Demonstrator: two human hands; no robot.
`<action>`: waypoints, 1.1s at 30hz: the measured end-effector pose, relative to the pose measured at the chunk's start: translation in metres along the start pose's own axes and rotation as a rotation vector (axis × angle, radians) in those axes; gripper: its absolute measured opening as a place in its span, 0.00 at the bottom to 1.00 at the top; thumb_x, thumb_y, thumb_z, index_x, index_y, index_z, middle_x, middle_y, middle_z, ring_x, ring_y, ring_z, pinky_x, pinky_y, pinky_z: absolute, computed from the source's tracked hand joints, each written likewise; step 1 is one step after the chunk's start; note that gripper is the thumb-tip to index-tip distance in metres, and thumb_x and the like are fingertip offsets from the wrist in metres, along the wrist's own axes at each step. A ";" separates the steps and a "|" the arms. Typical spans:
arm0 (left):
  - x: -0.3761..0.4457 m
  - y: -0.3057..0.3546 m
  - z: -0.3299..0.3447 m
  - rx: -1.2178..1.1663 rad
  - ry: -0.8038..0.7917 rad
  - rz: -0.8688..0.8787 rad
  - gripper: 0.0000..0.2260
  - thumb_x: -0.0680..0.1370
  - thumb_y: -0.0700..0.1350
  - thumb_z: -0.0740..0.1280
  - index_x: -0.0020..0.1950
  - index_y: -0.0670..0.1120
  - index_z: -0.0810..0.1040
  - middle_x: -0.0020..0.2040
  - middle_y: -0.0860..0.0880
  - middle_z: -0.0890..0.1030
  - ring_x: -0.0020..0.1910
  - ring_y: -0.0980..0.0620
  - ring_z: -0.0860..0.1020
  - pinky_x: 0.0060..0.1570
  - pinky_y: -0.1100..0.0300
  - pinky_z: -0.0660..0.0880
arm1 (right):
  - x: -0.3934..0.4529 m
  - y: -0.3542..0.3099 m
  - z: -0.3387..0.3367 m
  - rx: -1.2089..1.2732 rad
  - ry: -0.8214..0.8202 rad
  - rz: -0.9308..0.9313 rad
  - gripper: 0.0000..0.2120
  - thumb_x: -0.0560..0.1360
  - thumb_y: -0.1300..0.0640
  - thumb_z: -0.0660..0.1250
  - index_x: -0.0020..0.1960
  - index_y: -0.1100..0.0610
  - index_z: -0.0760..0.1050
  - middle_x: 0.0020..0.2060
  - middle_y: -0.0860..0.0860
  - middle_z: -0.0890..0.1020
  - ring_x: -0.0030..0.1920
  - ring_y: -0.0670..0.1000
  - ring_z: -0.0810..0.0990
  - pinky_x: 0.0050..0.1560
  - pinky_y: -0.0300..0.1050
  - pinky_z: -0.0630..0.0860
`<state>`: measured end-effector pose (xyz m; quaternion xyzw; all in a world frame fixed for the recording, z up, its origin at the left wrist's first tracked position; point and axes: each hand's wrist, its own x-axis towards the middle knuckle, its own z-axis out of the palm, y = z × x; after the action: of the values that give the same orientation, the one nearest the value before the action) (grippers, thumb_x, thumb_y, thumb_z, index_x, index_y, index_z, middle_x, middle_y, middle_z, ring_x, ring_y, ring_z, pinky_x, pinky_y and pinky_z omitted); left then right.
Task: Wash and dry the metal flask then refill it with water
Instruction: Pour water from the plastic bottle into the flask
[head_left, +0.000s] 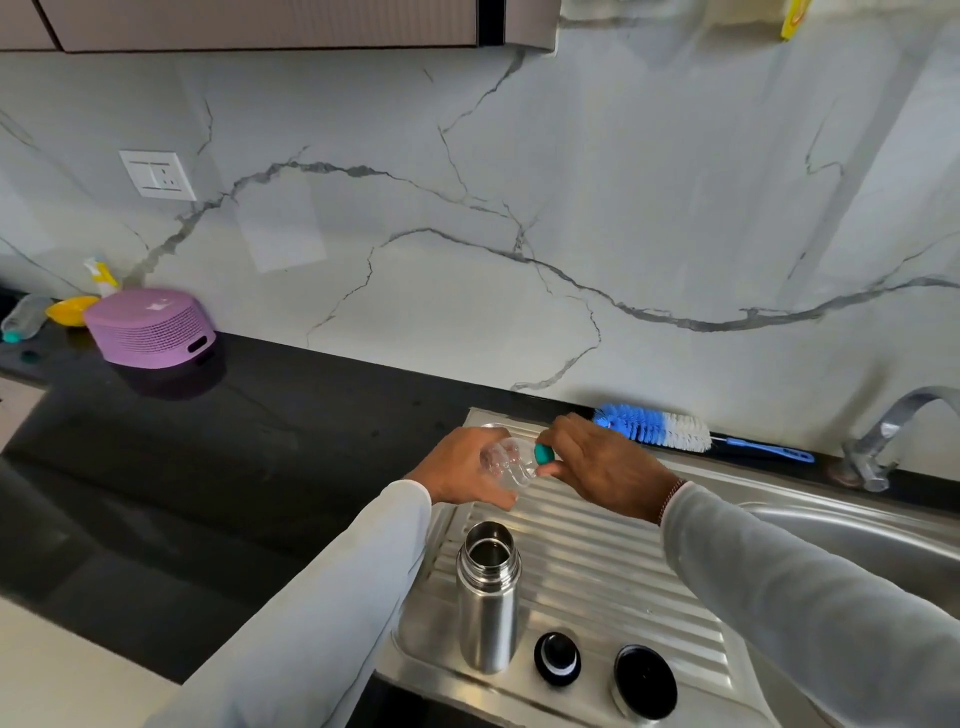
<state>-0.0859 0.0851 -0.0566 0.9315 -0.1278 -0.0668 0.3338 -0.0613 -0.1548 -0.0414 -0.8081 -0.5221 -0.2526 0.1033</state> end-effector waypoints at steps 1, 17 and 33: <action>0.000 0.001 0.001 0.003 0.001 0.011 0.29 0.64 0.54 0.82 0.62 0.51 0.78 0.54 0.53 0.83 0.52 0.52 0.82 0.54 0.53 0.83 | 0.003 0.001 -0.001 -0.052 0.003 -0.024 0.15 0.84 0.46 0.55 0.53 0.57 0.71 0.44 0.53 0.77 0.39 0.50 0.73 0.37 0.40 0.70; -0.002 -0.014 0.000 -0.323 0.117 -0.025 0.27 0.66 0.55 0.82 0.63 0.56 0.79 0.55 0.56 0.84 0.54 0.56 0.83 0.55 0.60 0.81 | 0.011 -0.012 0.025 0.700 -0.185 0.718 0.33 0.69 0.27 0.68 0.61 0.51 0.76 0.46 0.45 0.83 0.47 0.43 0.82 0.52 0.46 0.81; 0.019 -0.019 -0.017 -0.562 0.172 -0.194 0.52 0.60 0.60 0.83 0.79 0.57 0.61 0.69 0.56 0.73 0.66 0.56 0.73 0.64 0.57 0.72 | 0.056 0.016 0.086 0.808 -0.087 0.829 0.24 0.67 0.50 0.81 0.60 0.52 0.80 0.50 0.43 0.85 0.47 0.42 0.85 0.45 0.30 0.77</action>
<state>-0.0607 0.1043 -0.0567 0.8129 0.0138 -0.0520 0.5799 -0.0027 -0.0801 -0.0838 -0.8512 -0.2209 0.0617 0.4722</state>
